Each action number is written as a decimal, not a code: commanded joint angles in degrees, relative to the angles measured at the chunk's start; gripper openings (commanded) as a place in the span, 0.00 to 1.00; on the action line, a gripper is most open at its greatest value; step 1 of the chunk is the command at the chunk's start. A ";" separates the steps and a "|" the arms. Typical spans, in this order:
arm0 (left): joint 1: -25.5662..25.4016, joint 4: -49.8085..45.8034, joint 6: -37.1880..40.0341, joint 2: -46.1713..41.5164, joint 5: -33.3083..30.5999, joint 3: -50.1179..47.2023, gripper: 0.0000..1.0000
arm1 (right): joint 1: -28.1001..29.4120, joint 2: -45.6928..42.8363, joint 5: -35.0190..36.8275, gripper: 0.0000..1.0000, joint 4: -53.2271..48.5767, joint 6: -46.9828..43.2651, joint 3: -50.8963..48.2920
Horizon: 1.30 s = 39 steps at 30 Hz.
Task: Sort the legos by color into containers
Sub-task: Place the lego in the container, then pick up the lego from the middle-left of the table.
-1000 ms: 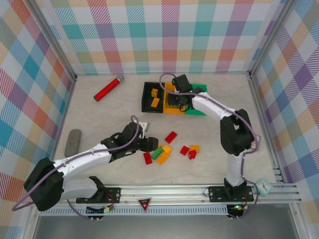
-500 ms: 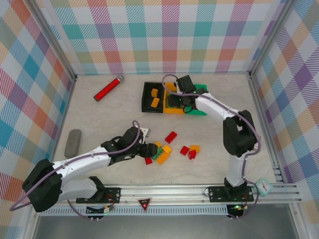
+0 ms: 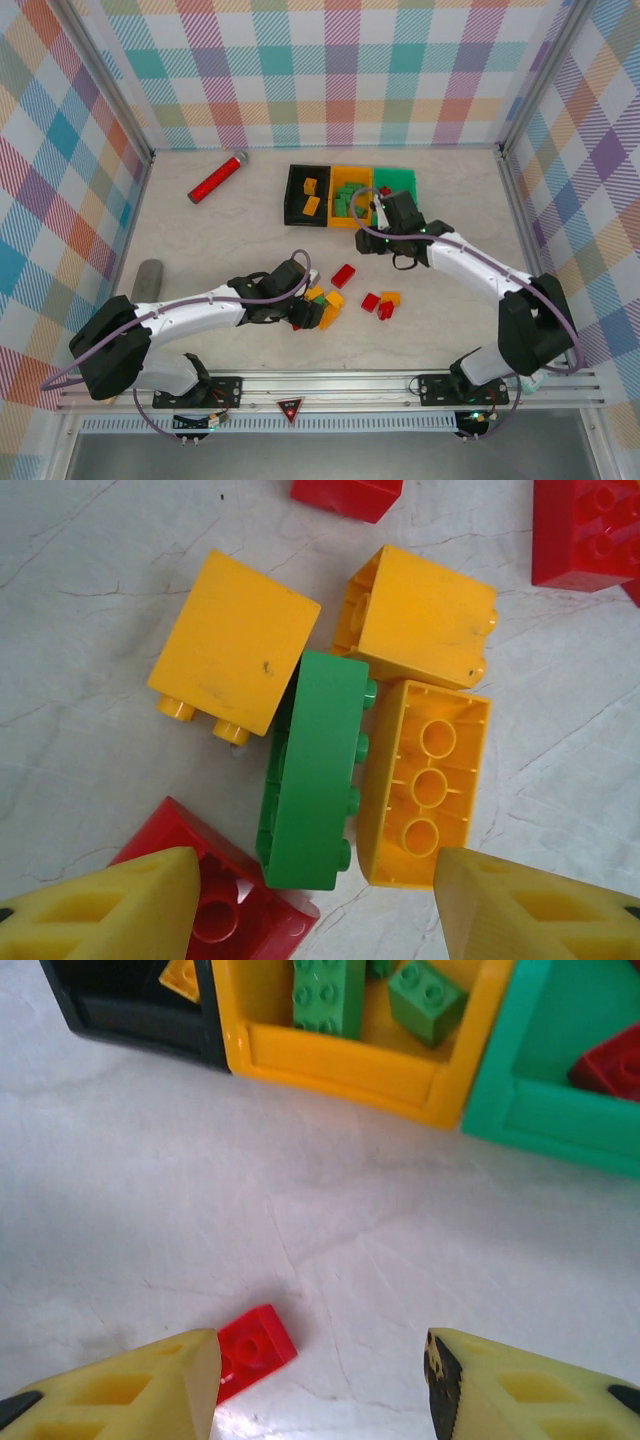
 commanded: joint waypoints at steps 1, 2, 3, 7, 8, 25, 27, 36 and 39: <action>-0.72 -3.28 2.16 1.45 -1.33 2.59 0.61 | 0.24 -2.82 0.53 0.57 3.53 0.22 -3.81; -0.72 -3.25 2.29 1.86 -1.05 2.87 0.60 | 0.25 -3.16 0.52 0.57 4.01 0.54 -4.68; -0.72 -3.11 2.64 2.36 -0.68 3.34 0.60 | 0.24 -3.74 0.57 0.57 4.70 0.64 -5.79; -0.72 -5.05 3.63 4.86 -0.80 6.10 0.57 | 0.23 -4.84 2.64 0.57 8.31 0.58 -9.92; -0.72 -5.35 3.68 5.31 -1.08 6.51 0.56 | 0.24 -4.97 2.91 0.57 8.56 0.58 -10.26; -0.90 -7.96 3.82 15.03 -0.07 11.55 0.35 | 0.24 -10.40 6.35 0.57 15.98 1.28 -18.15; -0.92 -7.44 3.76 16.05 0.20 11.88 0.33 | 0.24 -10.29 5.97 0.57 15.86 1.36 -18.06; -1.25 -9.43 3.61 14.09 -0.26 13.16 0.20 | 0.23 -10.46 6.37 0.57 16.70 1.63 -18.59; -1.27 -10.11 3.29 11.35 -0.39 13.13 0.20 | 0.28 -10.53 6.41 0.57 16.57 1.71 -18.58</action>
